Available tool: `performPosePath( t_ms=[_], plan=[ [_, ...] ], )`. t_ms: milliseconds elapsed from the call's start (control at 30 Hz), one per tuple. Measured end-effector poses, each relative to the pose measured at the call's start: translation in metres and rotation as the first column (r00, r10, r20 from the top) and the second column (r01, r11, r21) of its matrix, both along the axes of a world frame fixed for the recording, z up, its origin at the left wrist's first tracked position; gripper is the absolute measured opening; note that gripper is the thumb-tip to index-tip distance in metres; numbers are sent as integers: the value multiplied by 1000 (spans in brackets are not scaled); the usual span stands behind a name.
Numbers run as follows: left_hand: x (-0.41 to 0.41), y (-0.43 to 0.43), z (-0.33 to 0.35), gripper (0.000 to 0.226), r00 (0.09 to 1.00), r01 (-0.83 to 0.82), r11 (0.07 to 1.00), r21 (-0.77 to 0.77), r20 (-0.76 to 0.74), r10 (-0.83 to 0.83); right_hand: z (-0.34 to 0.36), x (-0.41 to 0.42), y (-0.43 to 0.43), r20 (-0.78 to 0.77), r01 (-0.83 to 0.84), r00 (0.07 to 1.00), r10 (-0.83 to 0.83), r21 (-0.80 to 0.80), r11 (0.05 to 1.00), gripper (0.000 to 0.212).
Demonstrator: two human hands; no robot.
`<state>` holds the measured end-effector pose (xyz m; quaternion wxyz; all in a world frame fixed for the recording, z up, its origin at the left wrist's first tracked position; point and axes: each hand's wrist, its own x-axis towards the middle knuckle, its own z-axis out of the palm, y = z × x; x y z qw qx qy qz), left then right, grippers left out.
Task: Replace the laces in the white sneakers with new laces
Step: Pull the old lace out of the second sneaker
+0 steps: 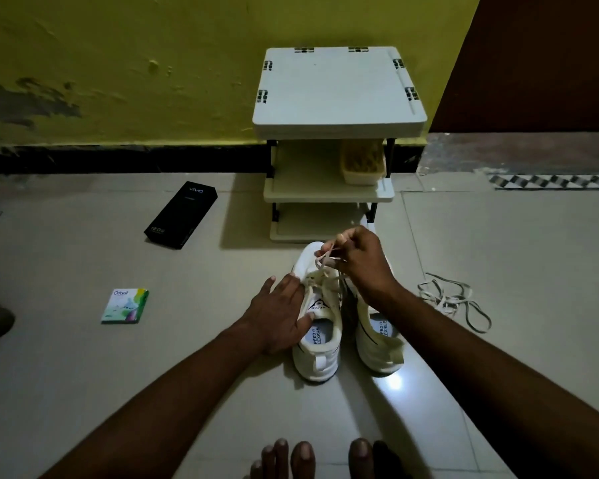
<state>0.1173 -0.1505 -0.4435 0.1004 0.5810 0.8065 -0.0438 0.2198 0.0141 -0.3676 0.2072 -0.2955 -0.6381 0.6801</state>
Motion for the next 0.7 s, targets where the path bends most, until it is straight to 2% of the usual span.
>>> performPosePath(
  t_ms=[33, 67, 100, 133, 167, 200, 233, 300, 400, 433, 500, 533, 600, 633, 667, 700],
  plan=[
    [0, 0, 0, 93, 1000, 1, 1000, 0, -3, -1, 2, 1, 1, -37, -14, 999, 10, -121, 993, 13],
    [1, 0, 1, 93, 1000, 3, 1000, 1, -12, -3, 5, 1, 3, -20, -63, 998, 62, -58, 996, 13],
    [1, 0, 1, 94, 1000, 4, 1000, 0, -15, -4, 6, 3, 8, 53, -149, 988, 142, 168, 974, 13],
    [2, 0, 2, 94, 1000, 5, 1000, 1, -11, -5, 8, 4, 13, 189, -297, 953, 235, 455, 839, 13],
    [2, 0, 2, 93, 1000, 7, 1000, 5, -3, -7, 7, 5, 18, 350, -456, 890, 293, 651, 607, 16],
    [2, 0, 2, 92, 1000, 9, 1000, 7, 5, -9, 7, 4, 20, 490, -583, 811, 318, 720, 377, 21],
    [1, 0, 2, 91, 1000, 11, 1000, 5, 11, -11, 8, 3, 21, 599, -676, 731, 328, 703, 223, 25],
    [0, 1, 1, 91, 1000, 12, 1000, 7, 6, -12, 8, 0, 22, 742, -780, 600, 299, 625, 17, 24],
    [1, 1, 1, 93, 1000, 14, 1000, 6, -1, -14, 9, -4, 24, 849, -824, 494, 187, 526, -209, 20],
    [2, 1, 0, 93, 1000, 10, 1000, 4, -1, -10, 9, -4, 24, 845, -815, 504, 179, 534, -223, 15],
    [0, 1, 0, 92, 1000, 3, 1000, 5, 11, -3, 13, -3, 19, 753, -747, 618, 224, 652, -132, 5],
    [0, 1, 1, 92, 1000, 3, 1000, 6, 26, -3, 13, -2, 17, 662, -681, 706, 253, 732, -13, 13],
    [0, 0, 4, 94, 999, 1, 1000, 2, 50, -1, 14, 1, 17, 408, -472, 880, 245, 806, 356, 14],
    [0, 0, 6, 95, 999, -2, 1000, 0, 50, 2, 14, 1, 18, 279, -329, 944, 175, 794, 511, 13],
    [1, -1, 6, 94, 999, -5, 1000, 0, 49, 6, 14, 2, 19, 199, -203, 977, 75, 766, 610, 17],
    [2, -1, 7, 91, 999, -10, 1000, 1, 47, 10, 14, 3, 18, 159, -109, 987, -15, 740, 664, 21]
  ],
)
